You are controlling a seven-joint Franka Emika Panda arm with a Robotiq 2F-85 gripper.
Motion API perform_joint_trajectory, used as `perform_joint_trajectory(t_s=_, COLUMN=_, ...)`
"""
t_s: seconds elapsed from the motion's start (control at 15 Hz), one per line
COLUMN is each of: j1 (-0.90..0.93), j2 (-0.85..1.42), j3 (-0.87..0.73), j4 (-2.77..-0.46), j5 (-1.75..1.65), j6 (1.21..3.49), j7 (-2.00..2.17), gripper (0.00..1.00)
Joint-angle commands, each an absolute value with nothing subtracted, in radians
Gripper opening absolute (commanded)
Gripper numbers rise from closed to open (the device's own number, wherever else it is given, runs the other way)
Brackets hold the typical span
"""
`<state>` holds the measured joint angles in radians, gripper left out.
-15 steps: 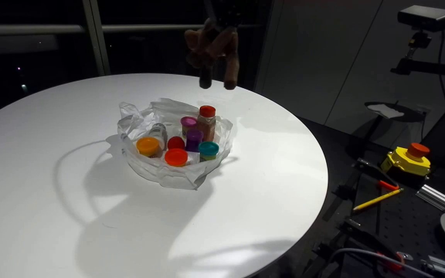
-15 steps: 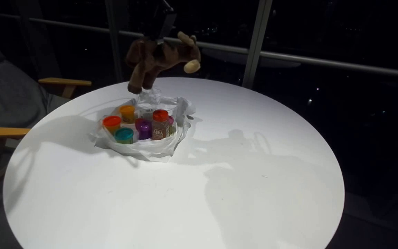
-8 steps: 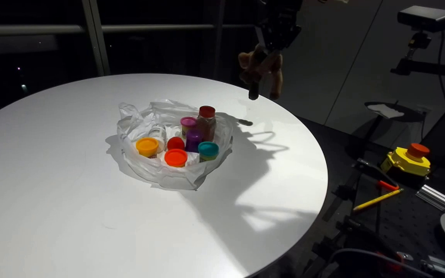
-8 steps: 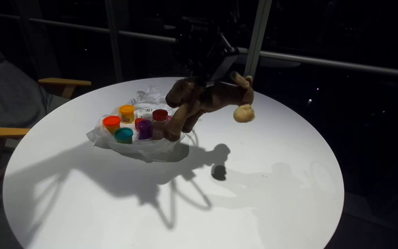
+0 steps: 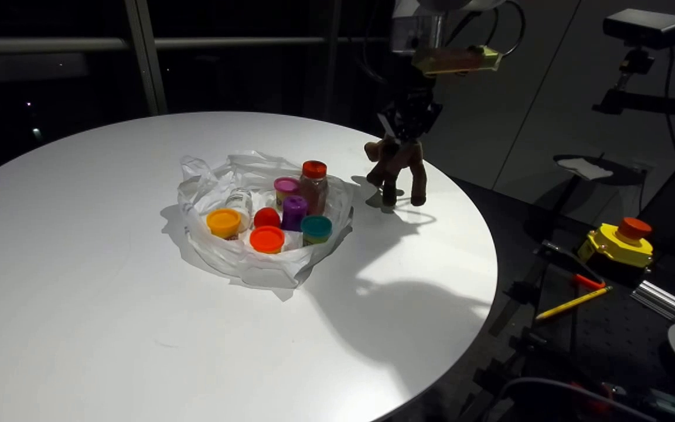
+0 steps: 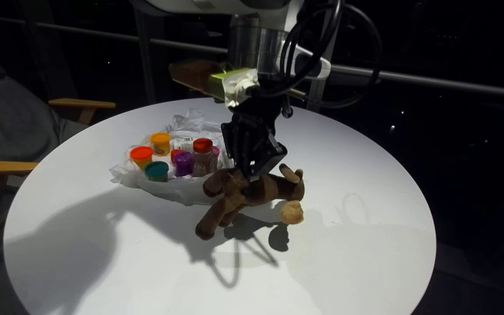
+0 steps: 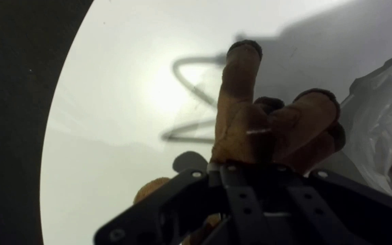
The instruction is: Remove all the objects from the plastic bag and put them on the table
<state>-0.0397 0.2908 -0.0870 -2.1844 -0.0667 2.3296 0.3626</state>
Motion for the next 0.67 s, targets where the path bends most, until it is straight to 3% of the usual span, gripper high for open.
perform_joint_trajectory(t_s=0.0, j1=-0.014, j2=0.367, j3=-0.111, j4=-2.106, j5=-0.087, j6=2.299, j7=0.414, gripper=0.4)
perform_joint_trajectory(t_s=0.53, j1=0.018, j2=0.168, j3=-0.102, j4=-2.156, j5=-0.054, j6=2.249, j7=0.492, gripper=0.98)
perform_joint_trajectory(t_s=0.6, j1=0.028, j2=0.143, j3=-0.094, j4=-2.159, j5=-0.06, j6=2.239, j7=0.52, gripper=1.0)
